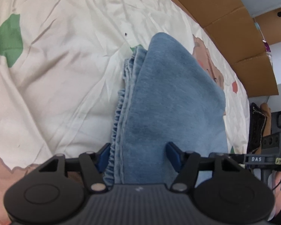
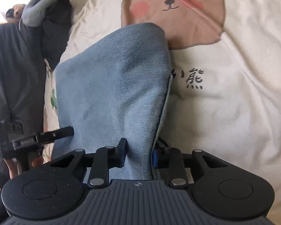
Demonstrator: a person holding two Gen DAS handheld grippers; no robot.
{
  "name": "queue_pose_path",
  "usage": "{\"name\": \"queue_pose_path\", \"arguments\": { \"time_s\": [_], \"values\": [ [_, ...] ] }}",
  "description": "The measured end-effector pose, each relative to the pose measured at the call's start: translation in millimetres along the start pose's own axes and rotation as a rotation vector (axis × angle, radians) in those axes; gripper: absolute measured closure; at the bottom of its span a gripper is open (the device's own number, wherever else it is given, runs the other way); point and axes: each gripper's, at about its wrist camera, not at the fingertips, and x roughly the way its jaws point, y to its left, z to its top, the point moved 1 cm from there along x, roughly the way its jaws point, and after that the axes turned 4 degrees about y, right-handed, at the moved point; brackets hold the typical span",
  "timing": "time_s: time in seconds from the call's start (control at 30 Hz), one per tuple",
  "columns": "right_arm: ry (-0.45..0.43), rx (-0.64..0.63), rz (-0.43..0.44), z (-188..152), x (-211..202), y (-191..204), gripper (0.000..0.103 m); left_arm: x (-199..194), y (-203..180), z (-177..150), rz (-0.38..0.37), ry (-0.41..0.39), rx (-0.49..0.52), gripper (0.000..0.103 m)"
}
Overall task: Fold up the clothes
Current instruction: 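Lower the jeans bundle and open the left gripper while the right gripper holds the edge, then close both grippers on the folded jeans edge, pinching the stack together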
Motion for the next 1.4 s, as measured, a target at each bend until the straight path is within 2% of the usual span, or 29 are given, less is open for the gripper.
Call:
{"name": "queue_pose_path", "arguments": {
  "time_s": [0.2,0.37,0.87,0.93,1.0,1.1,1.23,1.3,1.4],
  "values": [
    [-0.035,0.012,0.019,-1,-16,0,0.084,1,-9,1,0.012,0.020,0.034,0.039],
    [-0.077,0.011,0.005,5,-37,-5,0.085,10,-30,1,-0.016,0.038,0.071,0.041],
    [-0.161,0.078,-0.029,-2,-86,-57,0.085,43,-81,4,-0.054,0.076,0.142,0.041],
    [-0.156,0.090,-0.033,-2,-85,-62,0.084,43,-84,4,-0.043,0.086,0.146,0.040],
    [-0.150,0.102,-0.067,-2,-81,-66,0.076,41,-82,4,-0.052,0.093,0.132,0.040],
    [-0.151,0.100,-0.099,-1,-77,-67,0.071,41,-80,4,-0.061,0.093,0.122,0.037],
    [-0.141,0.087,-0.098,3,-71,-67,0.066,43,-76,8,-0.077,0.096,0.109,0.029],
    [-0.130,0.094,-0.080,5,-66,-70,0.064,47,-74,11,-0.087,0.099,0.102,0.022],
    [-0.110,0.123,-0.039,11,-57,-77,0.061,53,-70,14,-0.110,0.104,0.093,0.018]
  ]
}}
